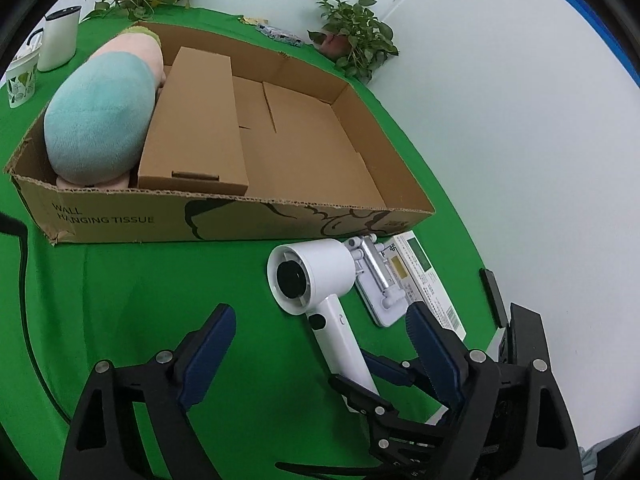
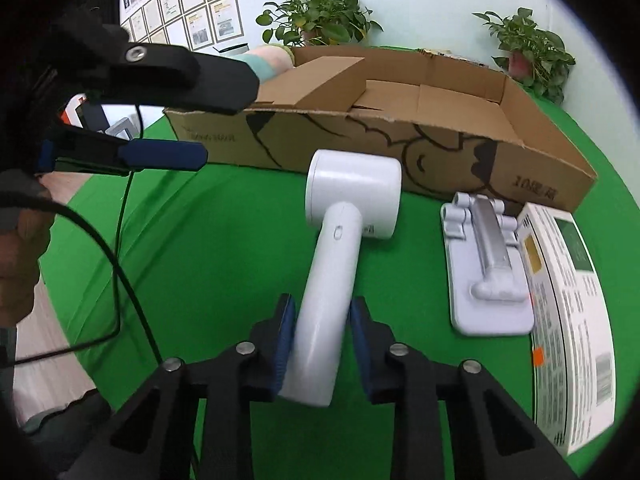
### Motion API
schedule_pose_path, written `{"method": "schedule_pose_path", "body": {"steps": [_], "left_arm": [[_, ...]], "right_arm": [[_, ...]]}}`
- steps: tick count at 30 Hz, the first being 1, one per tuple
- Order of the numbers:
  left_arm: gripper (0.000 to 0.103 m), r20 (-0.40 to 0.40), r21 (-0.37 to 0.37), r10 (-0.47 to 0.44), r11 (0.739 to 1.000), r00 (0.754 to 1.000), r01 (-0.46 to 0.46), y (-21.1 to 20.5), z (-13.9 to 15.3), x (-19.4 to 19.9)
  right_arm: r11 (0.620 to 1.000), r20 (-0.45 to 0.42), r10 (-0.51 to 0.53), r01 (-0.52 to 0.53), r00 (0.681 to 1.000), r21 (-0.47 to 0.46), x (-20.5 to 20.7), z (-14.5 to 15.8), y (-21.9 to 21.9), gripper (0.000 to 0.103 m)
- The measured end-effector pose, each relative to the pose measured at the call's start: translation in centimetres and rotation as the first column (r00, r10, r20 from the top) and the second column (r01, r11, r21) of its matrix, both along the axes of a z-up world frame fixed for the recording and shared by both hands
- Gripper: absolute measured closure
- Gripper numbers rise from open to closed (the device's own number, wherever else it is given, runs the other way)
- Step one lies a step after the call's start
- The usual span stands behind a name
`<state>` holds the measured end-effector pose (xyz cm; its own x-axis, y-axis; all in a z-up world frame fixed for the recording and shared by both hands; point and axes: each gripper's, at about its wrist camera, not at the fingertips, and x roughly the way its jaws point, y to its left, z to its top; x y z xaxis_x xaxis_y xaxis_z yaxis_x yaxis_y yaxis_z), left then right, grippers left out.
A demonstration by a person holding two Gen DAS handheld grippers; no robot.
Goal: Organize objects
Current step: 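Lower the right gripper around the white hair dryer handle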
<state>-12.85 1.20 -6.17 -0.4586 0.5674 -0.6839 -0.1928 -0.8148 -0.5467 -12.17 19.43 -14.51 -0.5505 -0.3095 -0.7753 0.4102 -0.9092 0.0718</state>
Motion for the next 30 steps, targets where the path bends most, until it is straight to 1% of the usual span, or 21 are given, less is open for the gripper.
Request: {"method": "schedule_pose_path", "body": {"steps": [2, 4, 5, 6, 7, 8, 10, 14, 15, 16, 17, 19, 21, 23, 25, 28, 29, 30], "left_arm": [[0.017, 0.018, 0.003, -0.033, 0.999, 0.999, 0.033, 0.6, -0.5, 0.3], [0.017, 0.04, 0.021, -0.067, 0.998, 0.997, 0.066, 1.3, -1.2, 0.5], [0.017, 0.052, 0.03, -0.08, 0.996, 0.995, 0.078, 1.7, -1.5, 0.6], [0.017, 0.067, 0.041, -0.092, 0.995, 0.993, 0.089, 2.2, -1.9, 0.7], [0.017, 0.089, 0.053, -0.103, 0.994, 0.991, 0.098, 2.6, -2.5, 0.6], [0.017, 0.105, 0.062, -0.107, 0.993, 0.989, 0.101, 2.8, -2.9, 0.6], [0.017, 0.148, 0.086, -0.117, 0.991, 0.982, 0.105, 3.2, -3.9, 0.3], [0.017, 0.214, 0.129, -0.141, 0.985, 0.967, 0.115, 3.8, -5.5, -0.1], [0.019, 0.225, 0.143, -0.145, 0.983, 0.963, 0.115, 3.9, -5.9, -0.2], [0.024, 0.232, 0.151, -0.152, 0.981, 0.961, 0.118, 4.0, -6.1, -0.2], [0.024, 0.239, 0.156, -0.154, 0.981, 0.959, 0.119, 4.1, -6.3, -0.3], [0.024, 0.249, 0.164, -0.159, 0.979, 0.955, 0.121, 4.5, -6.7, -0.2], [0.028, 0.248, 0.176, -0.164, 0.977, 0.955, 0.122, 4.8, -7.0, -0.3], [0.033, 0.249, 0.177, -0.17, 0.976, 0.953, 0.128, 5.1, -7.1, -0.3], [0.035, 0.251, 0.178, -0.158, 0.977, 0.955, 0.115, 5.1, -7.1, -0.3], [0.035, 0.252, 0.185, -0.142, 0.978, 0.957, 0.096, 5.0, -7.2, -0.2], [0.037, 0.253, 0.185, -0.138, 0.978, 0.957, 0.093, 5.0, -7.3, -0.2], [0.04, 0.255, 0.178, -0.134, 0.98, 0.958, 0.09, 5.0, -7.3, -0.2]], "right_arm": [[1.0, 0.016, 0.016, -0.016, 1.0, -0.019, 1.4, 0.0, 0.4, 0.075], [0.997, 0.045, 0.054, -0.052, 0.998, -0.057, 2.6, 0.2, 0.7, 0.075], [0.996, 0.048, 0.066, -0.063, 0.997, -0.07, 3.1, 0.3, 0.9, 0.071], [0.995, 0.04, 0.07, -0.067, 0.997, -0.074, 3.4, 0.5, 1.0, 0.064], [0.996, 0.021, 0.062, -0.061, 0.998, -0.067, 3.6, 0.8, 1.1, 0.044], [0.996, 0.005, 0.054, -0.053, 0.999, -0.068, 3.7, 0.9, 1.2, 0.03], [0.995, 0.0, 0.037, -0.037, 0.999, -0.091, 3.3, 1.1, 1.5, 0.029], [0.995, 0.041, 0.029, -0.025, 0.999, -0.1, 2.3, 0.5, 1.2, 0.029], [0.995, 0.045, 0.035, -0.03, 0.998, -0.099, 2.3, 0.4, 1.0, 0.029], [0.994, 0.05, 0.04, -0.035, 0.998, -0.101, 2.2, 0.2, 0.8, 0.029], [0.994, 0.051, 0.042, -0.036, 0.998, -0.105, 1.8, 0.3, 0.9, 0.029], [0.995, 0.052, 0.035, -0.03, 0.998, -0.1, 1.8, 0.3, 0.9, 0.029], [0.996, 0.057, 0.022, -0.017, 0.998, -0.086, 1.7, 0.1, 0.9, 0.029], [0.995, 0.08, 0.033, -0.026, 0.996, -0.092, 1.3, -0.1, 1.1, 0.029], [0.996, 0.072, 0.04, -0.034, 0.997, -0.079, 1.6, -0.1, 1.0, 0.029], [0.998, 0.071, 0.037, -0.033, 0.997, -0.051, 2.0, -0.3, 0.6, 0.029], [0.999, 0.081, 0.035, -0.032, 0.996, -0.043, 2.1, -0.5, 0.4, 0.028], [0.999, 0.069, 0.033, -0.031, 0.997, -0.034, 2.3, -0.4, 0.2, 0.028]]}}
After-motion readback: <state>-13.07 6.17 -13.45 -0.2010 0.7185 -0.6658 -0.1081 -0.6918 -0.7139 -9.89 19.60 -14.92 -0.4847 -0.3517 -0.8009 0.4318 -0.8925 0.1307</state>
